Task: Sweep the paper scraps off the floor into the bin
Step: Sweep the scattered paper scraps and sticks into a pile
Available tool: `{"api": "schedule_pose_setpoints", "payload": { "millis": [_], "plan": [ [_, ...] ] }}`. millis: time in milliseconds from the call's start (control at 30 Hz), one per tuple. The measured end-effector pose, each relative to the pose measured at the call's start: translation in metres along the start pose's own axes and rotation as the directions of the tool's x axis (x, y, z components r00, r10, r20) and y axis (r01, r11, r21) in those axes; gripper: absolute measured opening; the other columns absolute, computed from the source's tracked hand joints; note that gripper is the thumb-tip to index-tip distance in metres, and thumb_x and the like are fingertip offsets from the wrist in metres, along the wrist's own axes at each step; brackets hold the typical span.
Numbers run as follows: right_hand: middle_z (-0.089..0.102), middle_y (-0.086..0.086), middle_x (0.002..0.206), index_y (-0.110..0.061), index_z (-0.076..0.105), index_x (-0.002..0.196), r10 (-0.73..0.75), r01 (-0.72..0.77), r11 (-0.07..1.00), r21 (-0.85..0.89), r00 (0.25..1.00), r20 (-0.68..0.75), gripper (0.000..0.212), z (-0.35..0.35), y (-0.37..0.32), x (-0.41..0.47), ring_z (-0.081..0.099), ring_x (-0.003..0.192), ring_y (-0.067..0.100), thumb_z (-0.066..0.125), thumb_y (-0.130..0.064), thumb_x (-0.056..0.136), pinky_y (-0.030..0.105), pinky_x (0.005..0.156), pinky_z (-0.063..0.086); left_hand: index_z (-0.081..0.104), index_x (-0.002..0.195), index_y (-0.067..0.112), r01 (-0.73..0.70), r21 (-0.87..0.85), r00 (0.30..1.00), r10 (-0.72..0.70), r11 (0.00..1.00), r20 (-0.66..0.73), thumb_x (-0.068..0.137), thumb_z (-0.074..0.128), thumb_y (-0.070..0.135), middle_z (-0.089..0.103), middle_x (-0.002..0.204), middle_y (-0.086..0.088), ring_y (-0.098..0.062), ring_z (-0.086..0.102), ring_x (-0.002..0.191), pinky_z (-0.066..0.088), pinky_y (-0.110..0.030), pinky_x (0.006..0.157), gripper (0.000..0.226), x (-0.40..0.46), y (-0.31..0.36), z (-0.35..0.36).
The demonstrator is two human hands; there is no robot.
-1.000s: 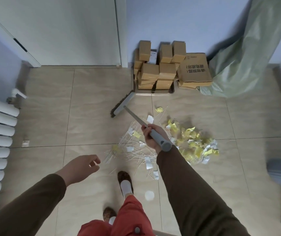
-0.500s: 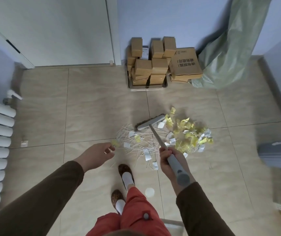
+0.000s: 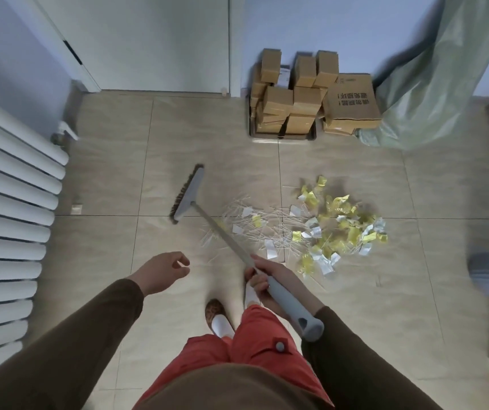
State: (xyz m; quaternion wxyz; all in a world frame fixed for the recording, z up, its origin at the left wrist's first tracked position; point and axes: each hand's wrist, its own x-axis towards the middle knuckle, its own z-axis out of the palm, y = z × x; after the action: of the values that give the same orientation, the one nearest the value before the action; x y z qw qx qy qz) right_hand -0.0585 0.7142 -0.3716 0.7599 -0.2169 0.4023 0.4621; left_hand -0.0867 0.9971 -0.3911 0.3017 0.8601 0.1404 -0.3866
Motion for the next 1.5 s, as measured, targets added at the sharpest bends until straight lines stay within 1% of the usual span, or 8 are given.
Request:
{"api": "schedule_pose_setpoints", "payload": {
  "millis": [200, 300, 600, 867, 1000, 1200, 1333, 1500],
  "plan": [
    [0.052, 0.010, 0.079, 0.000, 0.047, 0.103, 0.146, -0.147, 0.979, -0.141, 0.989, -0.019, 0.011, 0.027, 0.010, 0.054, 0.052, 0.043, 0.009, 0.047, -0.011, 0.101, 0.015, 0.040, 0.049, 0.064, 0.113, 0.024, 0.088, -0.064, 0.995, -0.090, 0.994, -0.032, 0.094, 0.062, 0.032, 0.068, 0.105, 0.001, -0.015, 0.065, 0.094, 0.045, -0.023, 0.068, 0.021, -0.013, -0.014, 0.016],
    [0.050, 0.010, 0.076, -0.001, 0.046, 0.098, 0.096, -0.118, 0.976, -0.185, 0.988, -0.123, 0.008, 0.005, -0.010, 0.055, 0.047, 0.037, 0.009, 0.044, -0.009, 0.100, 0.015, 0.037, 0.047, 0.065, 0.111, 0.024, 0.102, -0.104, 0.992, -0.108, 0.989, -0.059, 0.095, 0.062, 0.031, 0.069, 0.101, 0.001, -0.015, 0.067, 0.090, 0.046, -0.024, 0.067, 0.018, -0.011, -0.001, 0.026],
    [0.053, 0.011, 0.075, -0.003, 0.045, 0.109, -0.095, 0.043, 0.985, -0.170, 0.946, -0.311, 0.011, -0.111, -0.107, -0.055, 0.048, 0.038, 0.009, 0.046, -0.009, 0.100, 0.017, 0.035, 0.047, 0.066, 0.114, 0.020, 0.074, -0.149, 0.997, -0.078, 0.986, -0.021, 0.095, 0.061, 0.031, 0.068, 0.099, 0.000, -0.017, 0.069, 0.091, 0.047, -0.024, 0.066, 0.022, 0.011, 0.106, 0.086],
    [0.051, 0.008, 0.067, -0.015, 0.059, 0.106, -0.136, 0.059, 0.958, -0.281, 0.955, -0.264, 0.020, -0.144, -0.117, -0.145, 0.043, 0.034, 0.008, 0.043, -0.005, 0.102, 0.016, 0.033, 0.040, 0.066, 0.116, 0.020, -0.023, -0.175, 0.998, 0.014, 0.984, -0.054, 0.096, 0.061, 0.030, 0.066, 0.099, 0.002, -0.019, 0.065, 0.096, 0.045, -0.025, 0.072, 0.023, 0.027, 0.197, 0.120],
    [0.053, 0.009, 0.067, -0.018, 0.057, 0.120, -0.016, -0.055, 0.953, -0.298, 0.973, -0.229, 0.026, -0.144, -0.122, -0.142, 0.043, 0.036, 0.008, 0.045, -0.006, 0.101, 0.017, 0.032, 0.040, 0.065, 0.114, 0.022, -0.007, -0.178, 0.999, -0.002, 0.984, -0.048, 0.095, 0.061, 0.031, 0.068, 0.096, 0.002, -0.018, 0.067, 0.091, 0.046, -0.023, 0.064, 0.021, 0.025, 0.202, 0.127],
    [0.057, 0.012, 0.074, -0.014, 0.046, 0.118, 0.142, -0.211, 0.916, -0.340, 0.966, -0.217, 0.020, -0.156, -0.127, -0.093, 0.051, 0.041, 0.009, 0.050, -0.008, 0.099, 0.017, 0.034, 0.046, 0.066, 0.113, 0.021, 0.008, -0.142, 0.999, -0.014, 0.990, -0.042, 0.094, 0.062, 0.030, 0.070, 0.099, -0.002, -0.020, 0.068, 0.092, 0.050, -0.030, 0.072, 0.021, 0.025, 0.187, 0.130],
    [0.058, 0.011, 0.074, -0.011, 0.049, 0.108, 0.092, -0.233, 0.874, -0.426, 0.941, -0.326, 0.007, -0.182, -0.150, -0.112, 0.050, 0.039, 0.008, 0.049, -0.011, 0.101, 0.017, 0.034, 0.047, 0.065, 0.113, 0.020, -0.001, -0.160, 0.999, -0.005, 0.987, -0.035, 0.095, 0.061, 0.029, 0.070, 0.101, -0.006, -0.023, 0.068, 0.093, 0.053, -0.038, 0.078, 0.020, 0.031, 0.182, 0.131],
    [0.059, 0.008, 0.069, -0.012, 0.047, 0.110, -0.012, -0.198, 0.861, -0.468, 0.913, -0.408, 0.009, -0.213, -0.178, -0.158, 0.051, 0.036, 0.008, 0.050, -0.017, 0.103, 0.017, 0.035, 0.048, 0.067, 0.111, 0.019, 0.005, -0.236, 1.000, -0.011, 0.972, -0.021, 0.094, 0.062, 0.029, 0.072, 0.100, -0.007, -0.021, 0.070, 0.092, 0.050, -0.031, 0.070, 0.020, 0.028, 0.187, 0.145]
  ]
}}
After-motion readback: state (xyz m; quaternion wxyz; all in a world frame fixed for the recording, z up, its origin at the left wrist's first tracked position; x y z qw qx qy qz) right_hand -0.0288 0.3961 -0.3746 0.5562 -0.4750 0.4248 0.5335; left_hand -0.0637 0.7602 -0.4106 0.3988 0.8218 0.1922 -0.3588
